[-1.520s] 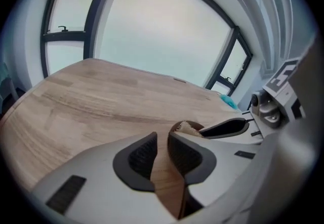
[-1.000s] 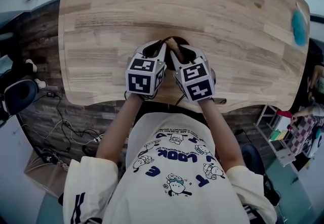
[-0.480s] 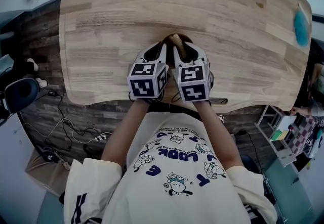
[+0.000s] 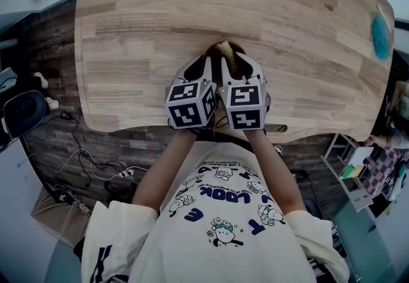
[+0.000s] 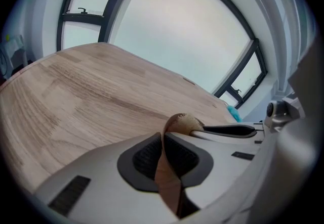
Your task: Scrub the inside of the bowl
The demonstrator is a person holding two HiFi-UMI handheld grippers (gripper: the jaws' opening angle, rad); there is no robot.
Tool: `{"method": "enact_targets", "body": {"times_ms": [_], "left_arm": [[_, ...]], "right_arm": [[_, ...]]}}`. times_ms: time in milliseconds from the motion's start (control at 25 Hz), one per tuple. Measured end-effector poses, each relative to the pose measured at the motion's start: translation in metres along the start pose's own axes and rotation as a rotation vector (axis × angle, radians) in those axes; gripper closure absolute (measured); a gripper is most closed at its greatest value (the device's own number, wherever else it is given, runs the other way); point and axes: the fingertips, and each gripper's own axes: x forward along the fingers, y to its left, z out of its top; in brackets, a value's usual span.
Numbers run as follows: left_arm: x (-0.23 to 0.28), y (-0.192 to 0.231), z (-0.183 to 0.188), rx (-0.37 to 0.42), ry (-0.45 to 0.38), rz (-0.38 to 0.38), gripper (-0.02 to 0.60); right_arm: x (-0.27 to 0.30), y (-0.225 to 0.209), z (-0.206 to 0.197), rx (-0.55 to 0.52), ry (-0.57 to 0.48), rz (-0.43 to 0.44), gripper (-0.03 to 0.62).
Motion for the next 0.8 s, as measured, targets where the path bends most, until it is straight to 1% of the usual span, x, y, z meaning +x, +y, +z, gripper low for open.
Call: {"method": "enact_targets", "body": {"times_ms": [120,320,440,560,720,800], "left_arm": [[0.001,0.0,0.001,0.019,0.001,0.008,0.534],[0.002,-0.002,0.002,0.039,0.003,0.003,0.532],[0.002,-0.002,0.003,0.042,-0.003,-0.013,0.532],[0.003,-0.002,0.004,0.038,-0.003,-0.03,0.532],[0.004,-0.002,0.006,0.06,-0.003,-0.025,0.532],[0.005,-0.002,0.007,0.072,-0.003,-0.017,0.531]], "right_arm": [[-0.002,-0.001,0.003,-0.037,-0.013,0.01,0.507],[0.0,-0.003,0.0,-0.207,0.006,-0.025,0.505],[0.002,-0.002,-0.003,-0.235,0.038,-0.012,0.505],[0.004,0.001,-0.005,-0.199,0.078,0.062,0.505],[0.003,0.009,-0.01,-0.083,0.153,0.238,0.507],[0.003,0.017,-0.012,-0.038,0.179,0.311,0.507]]}}
